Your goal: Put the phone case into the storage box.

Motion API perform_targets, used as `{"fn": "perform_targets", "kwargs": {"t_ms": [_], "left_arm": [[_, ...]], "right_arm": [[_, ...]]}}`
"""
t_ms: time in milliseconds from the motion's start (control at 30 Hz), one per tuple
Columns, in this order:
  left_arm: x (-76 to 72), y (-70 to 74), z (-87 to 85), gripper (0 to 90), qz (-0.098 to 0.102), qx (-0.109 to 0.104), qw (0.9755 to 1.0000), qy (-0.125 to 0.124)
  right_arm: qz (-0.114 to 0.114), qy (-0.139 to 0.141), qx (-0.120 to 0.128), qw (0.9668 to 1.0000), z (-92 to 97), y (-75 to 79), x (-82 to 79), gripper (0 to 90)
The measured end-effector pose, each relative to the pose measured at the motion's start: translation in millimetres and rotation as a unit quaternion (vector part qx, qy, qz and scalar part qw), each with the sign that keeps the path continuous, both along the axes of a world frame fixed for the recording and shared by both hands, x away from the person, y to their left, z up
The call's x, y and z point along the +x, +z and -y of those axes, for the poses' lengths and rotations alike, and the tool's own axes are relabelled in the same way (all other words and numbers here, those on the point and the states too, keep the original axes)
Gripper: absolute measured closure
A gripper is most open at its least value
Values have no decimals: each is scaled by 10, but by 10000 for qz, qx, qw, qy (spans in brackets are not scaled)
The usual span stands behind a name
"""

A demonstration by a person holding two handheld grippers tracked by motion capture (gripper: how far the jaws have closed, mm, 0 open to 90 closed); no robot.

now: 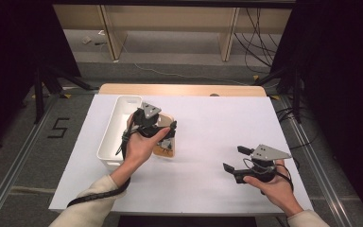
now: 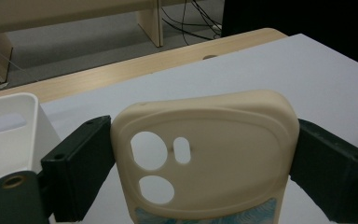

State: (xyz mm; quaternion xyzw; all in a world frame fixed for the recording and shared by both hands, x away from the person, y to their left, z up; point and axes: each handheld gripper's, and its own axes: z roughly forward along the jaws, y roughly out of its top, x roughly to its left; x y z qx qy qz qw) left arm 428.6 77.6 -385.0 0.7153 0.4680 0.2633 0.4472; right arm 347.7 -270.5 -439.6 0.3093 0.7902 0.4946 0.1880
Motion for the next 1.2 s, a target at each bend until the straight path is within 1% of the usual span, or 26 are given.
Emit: {"fn": "perform_targets", "kwargs": {"t_ms": [133,433,633,800,967,1000,1200], "left_arm": [[1,19,-10,108,45,-49,10000,32],[-1,63,-16,108,168,-81,9998,40],[-10,130,-26,108,296,-99,9995,30],[-8,164,-40,108,357,-151,9992,64],[-1,183,-57,108,380,-156,9991,71],[11,187,-60,108,416,-174,9990,7],[20,219,-72,109,425,-221,9988,46]], "right_arm": [[3,-5,4,10000,0,1,0,153],[3,-16,6,10000,1,2,0,153],[24,-27,36,10000,0,6,-1,153],[52,-38,52,10000,1,9,1,153],[62,-40,54,10000,4,13,0,153],[63,-40,55,10000,4,13,0,152],[78,-61,81,9999,7,14,3,153]]}}
